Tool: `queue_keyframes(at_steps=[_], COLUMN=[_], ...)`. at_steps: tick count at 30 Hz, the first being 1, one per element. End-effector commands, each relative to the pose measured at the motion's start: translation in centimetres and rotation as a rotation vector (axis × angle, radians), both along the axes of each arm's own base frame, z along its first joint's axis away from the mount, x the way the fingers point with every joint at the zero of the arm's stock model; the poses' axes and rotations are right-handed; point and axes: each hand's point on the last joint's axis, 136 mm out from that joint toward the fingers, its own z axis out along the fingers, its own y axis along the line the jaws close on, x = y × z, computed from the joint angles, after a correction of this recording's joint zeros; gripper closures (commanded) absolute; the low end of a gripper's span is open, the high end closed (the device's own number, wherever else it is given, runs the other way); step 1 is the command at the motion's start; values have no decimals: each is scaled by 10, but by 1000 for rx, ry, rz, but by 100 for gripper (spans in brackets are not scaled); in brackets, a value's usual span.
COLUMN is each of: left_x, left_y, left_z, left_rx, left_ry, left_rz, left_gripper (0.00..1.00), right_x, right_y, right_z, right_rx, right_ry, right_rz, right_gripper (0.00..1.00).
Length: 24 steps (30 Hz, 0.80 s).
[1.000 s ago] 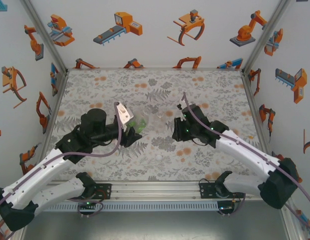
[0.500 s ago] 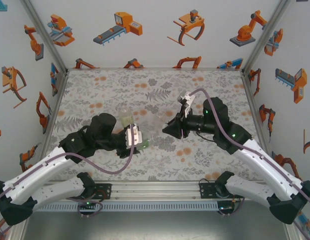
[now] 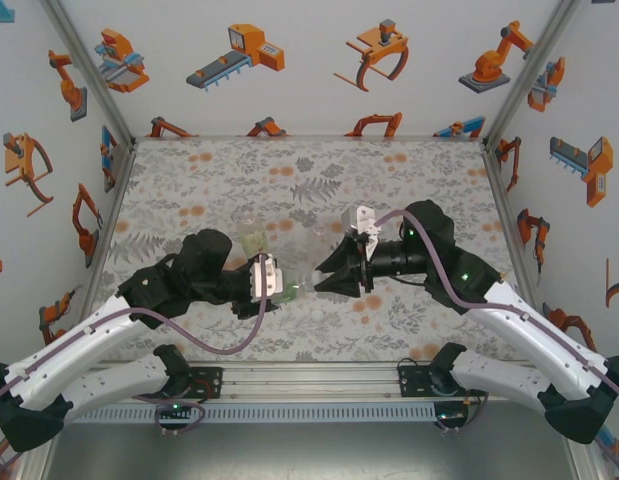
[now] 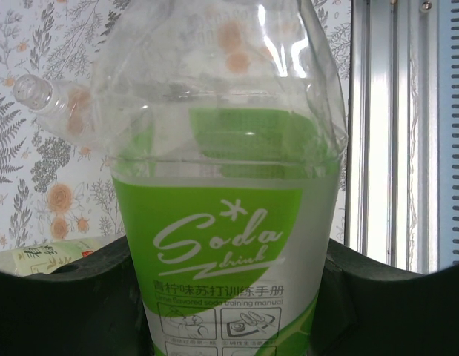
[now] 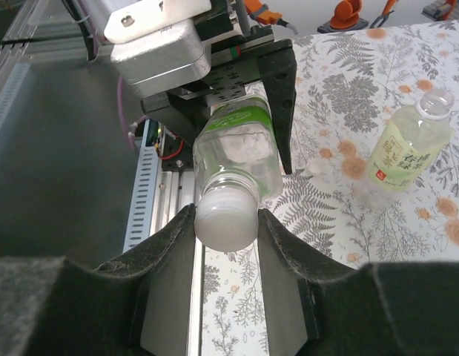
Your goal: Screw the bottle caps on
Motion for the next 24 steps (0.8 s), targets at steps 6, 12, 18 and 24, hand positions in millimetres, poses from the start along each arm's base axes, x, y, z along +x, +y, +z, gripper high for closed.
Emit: queue_keyframes(at_steps=[6, 12, 18, 24], left_x=[-8, -1, -3, -14], left_y=[-2, -3, -5, -8], left_z=[-2, 5, 10, 16], left_rx=[-9, -41, -73, -104], left_ry=[6, 4, 16, 39], left_rz=[-46, 6, 3, -53], left_gripper=[100, 100, 100, 100], right_x=[-6, -18, -23, -26], right_y=[5, 9, 14, 13], right_z=[8, 1, -8, -13], right_rx=[11, -21, -69, -88], right_ry=[-73, -81, -113, -168], right_rz=[33, 84, 94, 101], right_gripper=[100, 100, 100, 100])
